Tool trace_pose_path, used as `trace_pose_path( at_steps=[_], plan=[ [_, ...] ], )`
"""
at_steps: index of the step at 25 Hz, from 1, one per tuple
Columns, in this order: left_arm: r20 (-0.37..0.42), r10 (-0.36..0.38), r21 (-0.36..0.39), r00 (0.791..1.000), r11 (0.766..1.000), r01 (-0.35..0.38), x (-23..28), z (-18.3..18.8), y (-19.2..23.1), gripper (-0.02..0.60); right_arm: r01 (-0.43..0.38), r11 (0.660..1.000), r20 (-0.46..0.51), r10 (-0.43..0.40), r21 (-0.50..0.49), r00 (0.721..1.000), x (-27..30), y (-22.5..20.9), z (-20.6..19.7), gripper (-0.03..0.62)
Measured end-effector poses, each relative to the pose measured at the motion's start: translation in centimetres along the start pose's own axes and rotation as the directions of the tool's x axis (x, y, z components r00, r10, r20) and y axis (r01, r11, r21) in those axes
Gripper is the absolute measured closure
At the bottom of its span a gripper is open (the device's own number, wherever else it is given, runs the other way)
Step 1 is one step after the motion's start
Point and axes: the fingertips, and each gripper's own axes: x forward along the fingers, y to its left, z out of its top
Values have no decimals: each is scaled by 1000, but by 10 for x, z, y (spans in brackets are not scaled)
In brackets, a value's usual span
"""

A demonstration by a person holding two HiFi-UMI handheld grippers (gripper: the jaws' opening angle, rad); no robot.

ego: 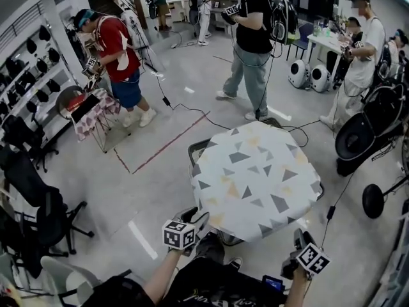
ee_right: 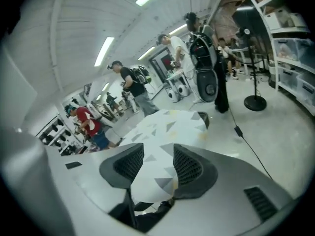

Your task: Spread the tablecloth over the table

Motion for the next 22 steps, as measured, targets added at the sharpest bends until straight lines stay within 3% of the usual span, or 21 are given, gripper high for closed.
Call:
trace_pose_path(
  at_steps=[2,5,9,18,22],
  plan=[
    [22,-18,30,1000,999,18,-5,14,-14,391,-88,992,-21,86,-87,996,2,36,4,395],
    [54,-49,89,997,995,44,-15,33,-34,469,-219,955,-61,211,-199,976,0,88,8,404],
    [107,-108,155,988,984,91,-31,56,-60,472,-350,892,-83,340,-285,937,-6,146,12,458],
    [208,-176,225,962,966,128,-75,92,-79,472,-559,764,-167,535,-323,828,-16,253,-11,484],
    [206,-174,243,963,962,122,-92,94,-69,472,-623,708,-204,591,-333,780,-19,296,-29,488]
  ],
)
